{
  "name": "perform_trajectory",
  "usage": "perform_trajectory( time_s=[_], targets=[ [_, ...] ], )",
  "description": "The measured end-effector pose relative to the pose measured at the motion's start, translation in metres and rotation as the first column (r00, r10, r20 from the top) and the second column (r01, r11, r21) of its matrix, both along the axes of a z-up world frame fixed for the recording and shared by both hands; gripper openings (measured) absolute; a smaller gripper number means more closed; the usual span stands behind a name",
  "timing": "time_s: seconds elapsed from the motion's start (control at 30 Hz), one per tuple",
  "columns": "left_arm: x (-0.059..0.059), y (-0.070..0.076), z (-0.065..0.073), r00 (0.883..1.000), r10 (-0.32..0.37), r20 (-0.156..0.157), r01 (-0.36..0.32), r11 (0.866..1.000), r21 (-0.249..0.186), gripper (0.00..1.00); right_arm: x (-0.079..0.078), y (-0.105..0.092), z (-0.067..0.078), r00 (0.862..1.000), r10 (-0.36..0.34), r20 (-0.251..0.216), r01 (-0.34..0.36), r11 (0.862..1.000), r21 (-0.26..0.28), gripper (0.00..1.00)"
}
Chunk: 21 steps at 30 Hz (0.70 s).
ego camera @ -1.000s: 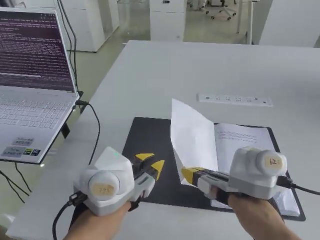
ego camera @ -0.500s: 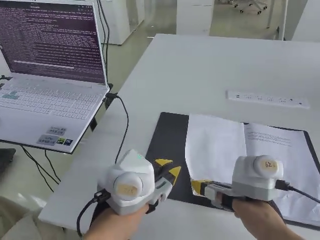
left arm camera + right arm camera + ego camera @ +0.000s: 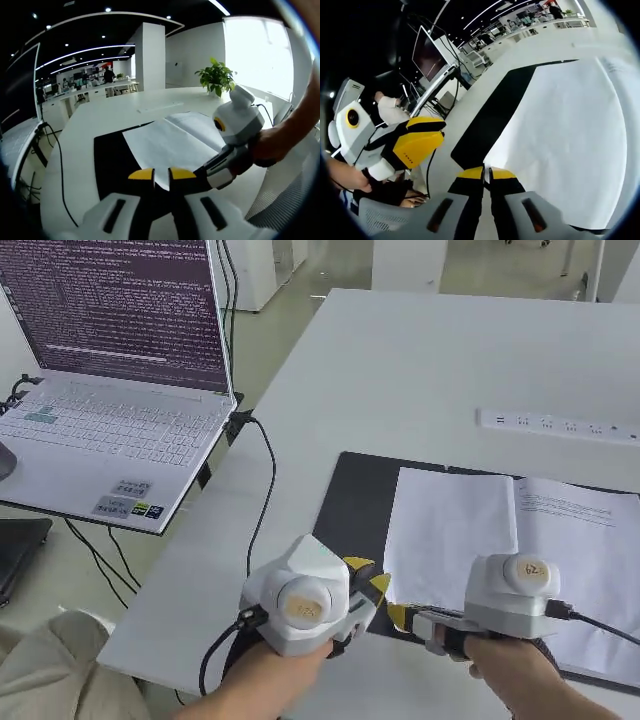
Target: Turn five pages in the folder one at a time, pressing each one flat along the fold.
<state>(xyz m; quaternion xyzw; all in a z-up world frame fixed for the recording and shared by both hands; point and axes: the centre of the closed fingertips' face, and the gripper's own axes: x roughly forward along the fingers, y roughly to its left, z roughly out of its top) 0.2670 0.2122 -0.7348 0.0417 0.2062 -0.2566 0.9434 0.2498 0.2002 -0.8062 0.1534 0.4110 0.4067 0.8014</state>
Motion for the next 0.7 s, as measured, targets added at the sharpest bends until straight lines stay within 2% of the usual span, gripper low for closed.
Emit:
perform_trajectory(
  time_s=[0.13, 0.23, 0.33, 0.43, 0.5, 0.57, 0.6, 0.7],
  targets=[
    [0.006, -0.005, -0.009, 1.0, -0.001, -0.014, 0.001, 1.0, 0.003, 0.08, -0.002, -0.005, 0.007, 1.0, -0.007, 0.012, 0.006, 0.999, 0.044, 0.11],
    [0.01, -0.012, -0.017, 1.0, -0.01, -0.025, 0.01, 1.0, 0.003, 0.08, 0.0, -0.017, 0.016, 0.999, -0.033, 0.037, 0.03, 0.997, 0.073, 0.11],
    [0.012, -0.021, -0.029, 0.999, -0.029, -0.042, 0.029, 0.999, 0.019, 0.08, 0.005, -0.038, 0.022, 0.996, -0.066, 0.057, 0.062, 0.995, 0.072, 0.06],
    [0.012, -0.028, -0.044, 0.996, -0.054, -0.066, 0.057, 0.997, 0.048, 0.08, 0.018, -0.061, 0.026, 0.989, -0.13, 0.063, 0.124, 0.988, 0.094, 0.06],
    [0.011, -0.033, -0.055, 0.994, -0.067, -0.086, 0.072, 0.996, 0.053, 0.08, 0.024, -0.076, 0.027, 0.986, -0.161, 0.053, 0.156, 0.984, 0.088, 0.05],
    [0.009, -0.033, -0.069, 0.991, -0.07, -0.112, 0.081, 0.993, 0.091, 0.08, 0.032, -0.087, 0.031, 0.98, -0.189, 0.065, 0.182, 0.978, 0.099, 0.05],
    [0.008, -0.034, -0.074, 0.989, -0.068, -0.129, 0.08, 0.993, 0.091, 0.07, 0.035, -0.093, 0.031, 0.978, -0.199, 0.065, 0.192, 0.977, 0.097, 0.05],
    [0.005, -0.034, -0.079, 0.988, -0.049, -0.149, 0.064, 0.993, 0.098, 0.08, 0.048, -0.106, 0.033, 0.971, -0.23, 0.063, 0.222, 0.969, 0.112, 0.05]
  ],
)
